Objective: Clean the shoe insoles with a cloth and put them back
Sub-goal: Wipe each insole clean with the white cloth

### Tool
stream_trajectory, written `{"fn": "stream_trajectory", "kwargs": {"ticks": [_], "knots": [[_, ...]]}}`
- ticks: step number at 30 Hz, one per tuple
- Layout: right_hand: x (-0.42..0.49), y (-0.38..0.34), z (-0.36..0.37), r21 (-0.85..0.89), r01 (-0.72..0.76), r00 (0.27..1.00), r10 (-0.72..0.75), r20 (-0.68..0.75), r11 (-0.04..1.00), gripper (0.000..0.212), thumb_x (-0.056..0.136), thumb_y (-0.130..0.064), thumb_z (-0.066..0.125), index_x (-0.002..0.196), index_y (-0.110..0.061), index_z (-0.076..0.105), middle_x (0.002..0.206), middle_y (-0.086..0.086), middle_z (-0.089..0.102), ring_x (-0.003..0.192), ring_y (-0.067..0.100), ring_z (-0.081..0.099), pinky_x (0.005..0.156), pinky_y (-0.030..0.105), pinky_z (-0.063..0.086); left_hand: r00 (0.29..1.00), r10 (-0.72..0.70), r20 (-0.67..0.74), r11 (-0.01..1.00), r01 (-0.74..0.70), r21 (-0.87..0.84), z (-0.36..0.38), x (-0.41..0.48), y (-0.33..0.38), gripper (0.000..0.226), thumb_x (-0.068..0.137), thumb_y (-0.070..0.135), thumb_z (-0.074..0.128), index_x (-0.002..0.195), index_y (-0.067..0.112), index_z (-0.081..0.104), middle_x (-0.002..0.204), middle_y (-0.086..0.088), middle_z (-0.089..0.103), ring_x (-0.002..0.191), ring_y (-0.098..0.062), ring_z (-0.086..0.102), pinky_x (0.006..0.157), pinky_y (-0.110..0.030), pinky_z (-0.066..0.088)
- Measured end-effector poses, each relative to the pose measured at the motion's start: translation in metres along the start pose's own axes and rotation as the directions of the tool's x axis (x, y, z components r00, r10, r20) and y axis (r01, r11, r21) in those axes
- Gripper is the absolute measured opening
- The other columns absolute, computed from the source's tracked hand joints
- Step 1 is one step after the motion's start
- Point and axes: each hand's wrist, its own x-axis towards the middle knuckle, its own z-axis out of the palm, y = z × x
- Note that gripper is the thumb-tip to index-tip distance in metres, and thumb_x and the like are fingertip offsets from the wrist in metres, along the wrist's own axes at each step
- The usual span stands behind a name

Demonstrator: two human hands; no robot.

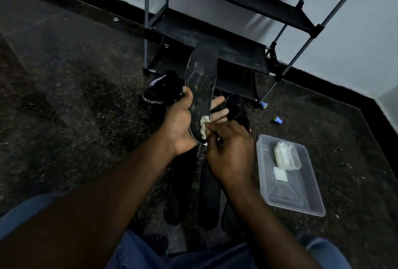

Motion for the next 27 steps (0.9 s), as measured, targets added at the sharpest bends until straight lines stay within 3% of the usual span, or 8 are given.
{"fn": "stream_trajectory", "kwargs": {"ticks": [6, 9, 11, 15, 17, 21, 24, 27], "knots": [[0.003, 0.001, -0.008, -0.049, -0.025, 0.998, 0.022, -0.06, 0.999, 0.031, 0.086, -0.031, 0.052, 0.102, -0.028, 0.078, 0.094, -0.004, 0.069, 0.091, 0.026, 0.064, 0.077, 0.047, 0.051, 0.997, -0.073, -0.008, 0.996, 0.074, 0.051, 0.008, -0.003, -0.008, 0.076, 0.101, 0.072, 0.021, 0.146, 0.021, 0.055, 0.149, -0.005, 0.059, 0.126, -0.03, 0.064, 0.094, -0.046, 0.057], [0.028, 0.003, -0.011, -0.097, -0.089, 0.991, 0.079, -0.104, 0.991, 0.03, 0.086, -0.029, 0.054, 0.1, -0.025, 0.079, 0.094, 0.001, 0.07, 0.092, 0.03, 0.064, 0.078, 0.049, 0.051, 0.995, -0.102, 0.006, 0.991, 0.101, 0.085, 0.011, -0.007, -0.015, 0.077, 0.102, 0.069, 0.025, 0.113, 0.015, 0.079, 0.125, -0.007, 0.073, 0.109, -0.022, 0.072, 0.095, -0.039, 0.053], [0.042, 0.007, -0.012, -0.06, -0.12, 0.988, 0.114, -0.1, 0.991, 0.027, 0.085, -0.027, 0.057, 0.1, -0.026, 0.08, 0.095, 0.0, 0.071, 0.093, 0.028, 0.065, 0.081, 0.05, 0.053, 0.997, -0.078, 0.014, 0.994, 0.077, 0.081, 0.01, -0.006, -0.017, 0.072, 0.104, 0.065, 0.028, 0.102, 0.018, 0.083, 0.116, -0.006, 0.076, 0.102, -0.019, 0.074, 0.092, -0.036, 0.055], [0.031, 0.011, -0.013, 0.287, -0.128, 0.977, 0.171, -0.127, 0.949, 0.017, 0.089, -0.022, 0.069, 0.102, -0.025, 0.081, 0.098, -0.01, 0.075, 0.096, 0.009, 0.07, 0.087, 0.041, 0.057, 0.998, -0.044, 0.053, 0.996, 0.04, 0.078, 0.003, -0.003, -0.003, 0.077, 0.105, 0.066, 0.022, 0.135, 0.009, 0.064, 0.135, -0.01, 0.068, 0.121, -0.023, 0.067, 0.096, -0.038, 0.056], [0.015, 0.011, -0.014, 0.398, -0.172, 0.959, 0.245, -0.14, 0.901, 0.016, 0.09, -0.02, 0.072, 0.104, -0.024, 0.081, 0.101, -0.013, 0.075, 0.099, 0.004, 0.07, 0.09, 0.035, 0.057, 0.999, -0.006, 0.05, 0.997, 0.002, 0.074, 0.001, -0.002, 0.001, 0.075, 0.106, 0.064, 0.022, 0.133, 0.009, 0.065, 0.139, -0.011, 0.065, 0.125, -0.027, 0.065, 0.101, -0.042, 0.053], [-0.002, 0.01, -0.008, 0.267, -0.09, 0.984, 0.128, -0.128, 0.959, 0.018, 0.089, -0.021, 0.073, 0.105, -0.026, 0.08, 0.099, -0.014, 0.073, 0.098, 0.008, 0.067, 0.087, 0.034, 0.055, 0.999, 0.012, 0.049, 0.998, -0.015, 0.06, 0.003, -0.001, -0.001, 0.07, 0.106, 0.064, 0.02, 0.13, 0.017, 0.066, 0.145, -0.009, 0.061, 0.133, -0.033, 0.058, 0.118, -0.054, 0.037], [0.0, 0.008, -0.003, 0.12, -0.059, 0.994, 0.069, -0.083, 0.991, 0.022, 0.087, -0.019, 0.073, 0.107, -0.024, 0.08, 0.1, -0.008, 0.073, 0.096, 0.016, 0.066, 0.084, 0.037, 0.053, 0.997, 0.004, 0.081, 0.999, -0.007, 0.041, 0.001, -0.002, -0.003, 0.073, 0.105, 0.066, 0.021, 0.126, 0.019, 0.073, 0.146, -0.008, 0.061, 0.137, -0.034, 0.055, 0.116, -0.053, 0.038], [0.002, 0.004, -0.001, 0.104, -0.088, 0.99, 0.099, -0.101, 0.991, 0.021, 0.085, -0.019, 0.071, 0.103, -0.022, 0.081, 0.098, -0.003, 0.073, 0.093, 0.02, 0.067, 0.081, 0.039, 0.055, 0.996, 0.028, 0.083, 0.999, -0.032, 0.038, 0.0, -0.002, -0.004, 0.068, 0.105, 0.065, 0.022, 0.138, 0.019, 0.06, 0.148, -0.008, 0.059, 0.137, -0.034, 0.055, 0.114, -0.053, 0.042]]}}
